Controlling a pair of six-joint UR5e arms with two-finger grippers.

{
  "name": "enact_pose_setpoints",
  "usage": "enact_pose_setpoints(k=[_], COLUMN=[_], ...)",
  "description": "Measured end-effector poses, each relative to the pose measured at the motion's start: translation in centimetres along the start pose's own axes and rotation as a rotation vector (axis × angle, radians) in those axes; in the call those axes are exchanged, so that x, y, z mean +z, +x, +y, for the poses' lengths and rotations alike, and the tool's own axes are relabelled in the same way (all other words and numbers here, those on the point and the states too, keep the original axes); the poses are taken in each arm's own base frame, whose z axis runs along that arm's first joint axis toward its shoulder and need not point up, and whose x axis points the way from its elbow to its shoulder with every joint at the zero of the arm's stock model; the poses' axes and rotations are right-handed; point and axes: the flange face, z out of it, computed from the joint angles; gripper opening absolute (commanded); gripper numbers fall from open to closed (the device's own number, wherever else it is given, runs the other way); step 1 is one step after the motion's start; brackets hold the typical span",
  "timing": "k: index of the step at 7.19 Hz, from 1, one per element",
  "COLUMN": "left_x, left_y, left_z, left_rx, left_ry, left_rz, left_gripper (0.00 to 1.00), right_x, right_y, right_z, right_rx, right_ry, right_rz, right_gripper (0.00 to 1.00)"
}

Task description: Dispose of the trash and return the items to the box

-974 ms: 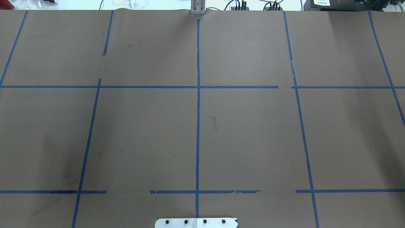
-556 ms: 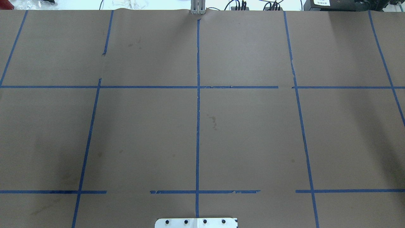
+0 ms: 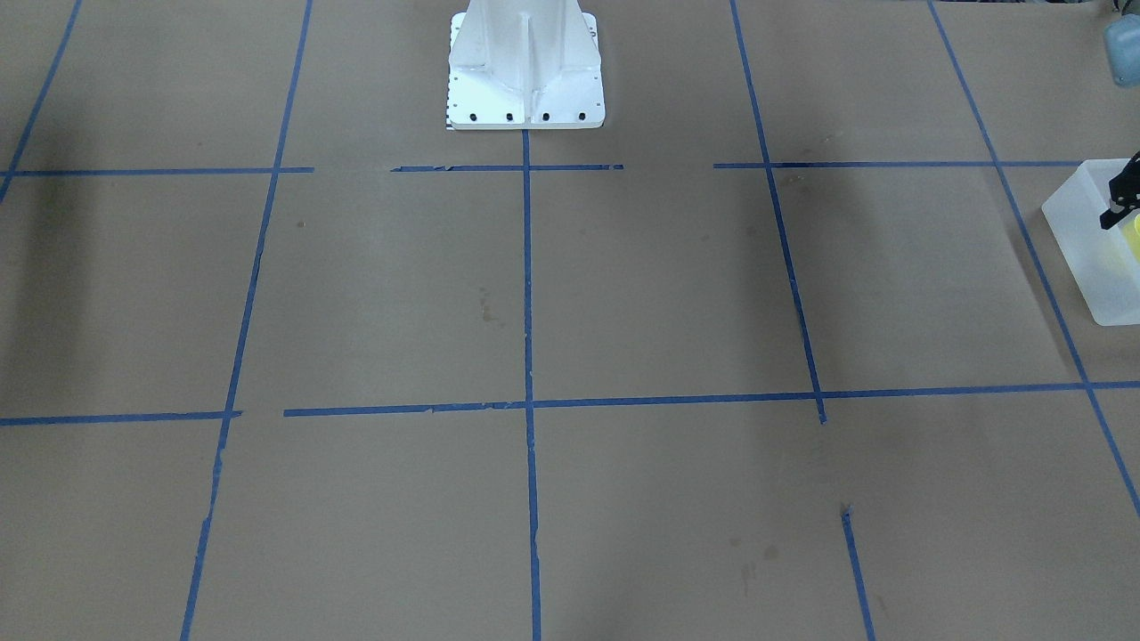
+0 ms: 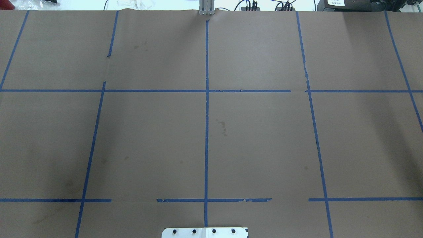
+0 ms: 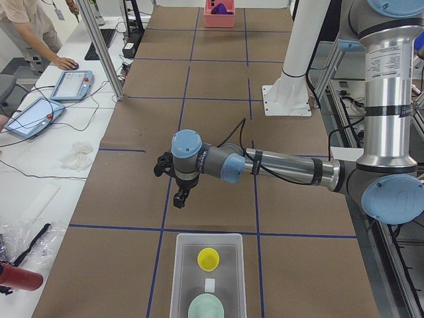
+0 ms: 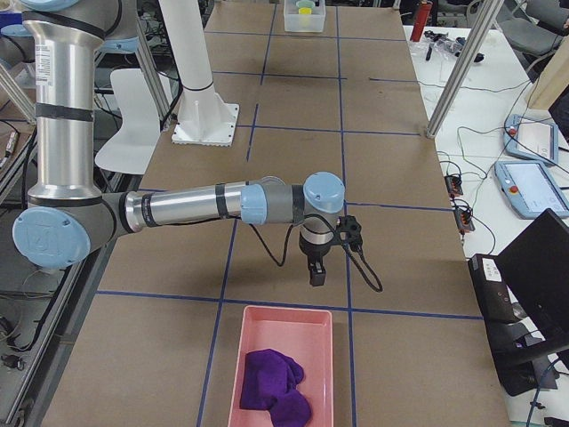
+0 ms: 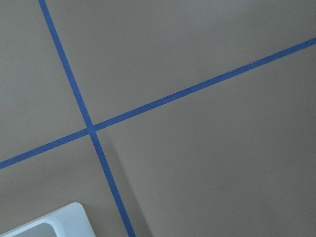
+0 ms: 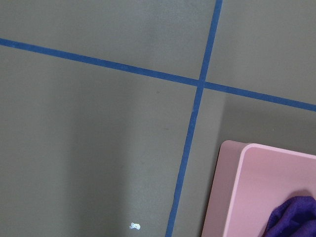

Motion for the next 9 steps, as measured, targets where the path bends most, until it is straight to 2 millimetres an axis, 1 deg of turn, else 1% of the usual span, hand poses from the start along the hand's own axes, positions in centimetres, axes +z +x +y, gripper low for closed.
enact_pose_setpoints(k=[2, 3, 6, 7, 9], left_x=[0.4, 0.1, -1.6, -1.9, -2.1], left_y=[-0.8, -0.7, 0.6, 0.7, 0.7], left_z=[2.6, 3.1, 2.6, 2.2, 0.9], left_rx=[-0.034, -0.035, 0.013, 0.026, 0.039], left_ry=[-0.019, -0.013, 0.045, 0.058, 0.070], left_rz=[0.000, 0.002, 0.000, -0.005, -0.010], left_gripper=[1.00, 1.00, 1.00, 1.00, 1.00], right_x=[0.6, 1.0, 1.4, 1.4, 1.5], right_y=[0.4, 0.7, 0.6, 0.4, 0.0], right_z=[0.0, 0.0, -0.3, -0.5, -0.6], right_rx=[0.014, 0.020, 0.024, 0.019, 0.013], right_ry=[-0.009, -0.017, -0.021, -0.023, -0.023], right_rz=[-0.012, -0.021, -0.028, -0.028, -0.029], right_gripper=[1.00, 1.00, 1.00, 1.00, 1.00])
